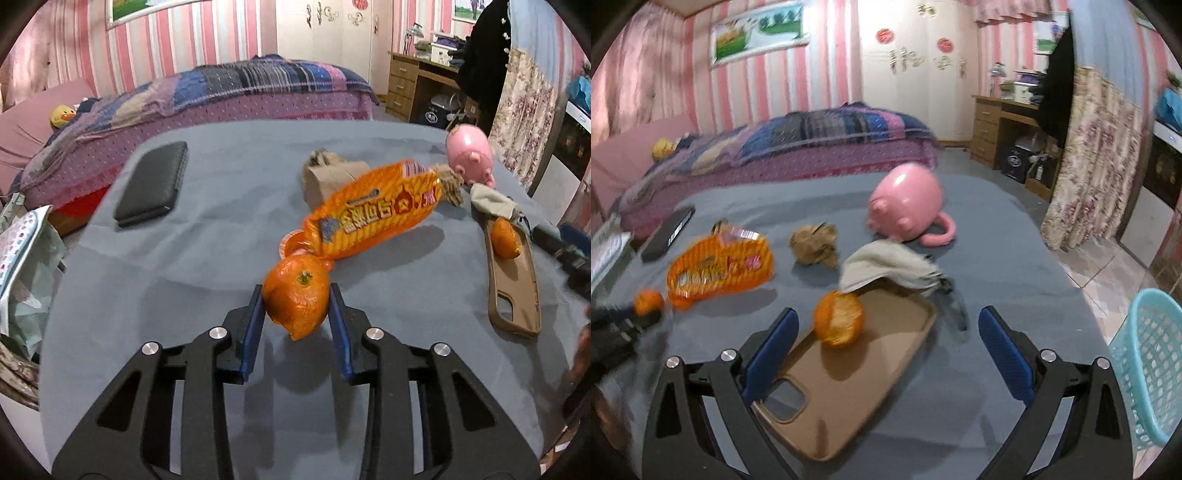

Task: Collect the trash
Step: 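Grasp an orange with the left gripper while the right grasps an orange peel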

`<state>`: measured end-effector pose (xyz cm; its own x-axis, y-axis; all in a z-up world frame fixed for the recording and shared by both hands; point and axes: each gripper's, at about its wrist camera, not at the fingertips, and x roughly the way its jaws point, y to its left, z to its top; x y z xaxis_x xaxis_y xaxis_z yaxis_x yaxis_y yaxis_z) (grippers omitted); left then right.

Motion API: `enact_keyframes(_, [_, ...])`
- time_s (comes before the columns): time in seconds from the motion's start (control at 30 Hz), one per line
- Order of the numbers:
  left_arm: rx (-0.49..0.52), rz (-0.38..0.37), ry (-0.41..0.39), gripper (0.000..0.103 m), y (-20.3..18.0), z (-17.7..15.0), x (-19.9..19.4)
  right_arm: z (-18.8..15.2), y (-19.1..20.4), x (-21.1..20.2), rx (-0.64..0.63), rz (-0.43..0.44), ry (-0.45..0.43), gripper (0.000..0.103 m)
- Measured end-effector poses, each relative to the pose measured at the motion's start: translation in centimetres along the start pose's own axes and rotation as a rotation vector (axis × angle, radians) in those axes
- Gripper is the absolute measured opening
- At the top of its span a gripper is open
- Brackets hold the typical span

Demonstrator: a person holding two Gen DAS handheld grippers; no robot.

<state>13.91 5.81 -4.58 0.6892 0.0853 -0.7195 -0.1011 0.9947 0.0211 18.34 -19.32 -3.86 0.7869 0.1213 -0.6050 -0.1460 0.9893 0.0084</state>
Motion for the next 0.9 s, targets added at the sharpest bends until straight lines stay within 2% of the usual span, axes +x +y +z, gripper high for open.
enact_keyframes(0.1, [-0.016,0.033,-0.037,0.033,1.3,0.4,-1.2,-0.4,1.2,1.0,-0.030,0.010,0.022,0.093])
enact_keyframes(0.2, [-0.033,0.078,-0.073,0.033,2.6,1.1,-1.8,-0.3,1.8,2.2,-0.043,0.028,0.061,0.075])
enact_keyframes(0.37, [-0.040,0.132,-0.127,0.033,3.8,2.4,-2.1,-0.2,1.7,3.6,-0.024,0.056,0.102,0.067])
enact_keyframes(0.4, [-0.037,0.142,-0.136,0.033,3.8,2.6,-2.2,-0.1,1.7,3.9,-0.023,0.067,0.111,0.060])
enact_keyframes(0.47, [-0.038,0.150,-0.152,0.033,3.9,3.1,-2.3,0.0,1.7,4.3,-0.022,0.089,0.117,0.053])
enact_keyframes(0.53, [-0.037,0.153,-0.162,0.033,3.8,3.5,-2.3,0.1,2.0,4.4,-0.030,0.104,0.115,0.038])
enact_keyframes(0.7, [-0.027,0.157,-0.174,0.033,3.1,3.8,-2.6,0.0,2.6,3.8,-0.064,0.115,0.098,0.029])
enact_keyframes(0.9, [-0.017,0.147,-0.189,0.033,1.8,4.3,-3.6,-0.3,2.1,1.1,-0.094,0.125,0.075,0.029])
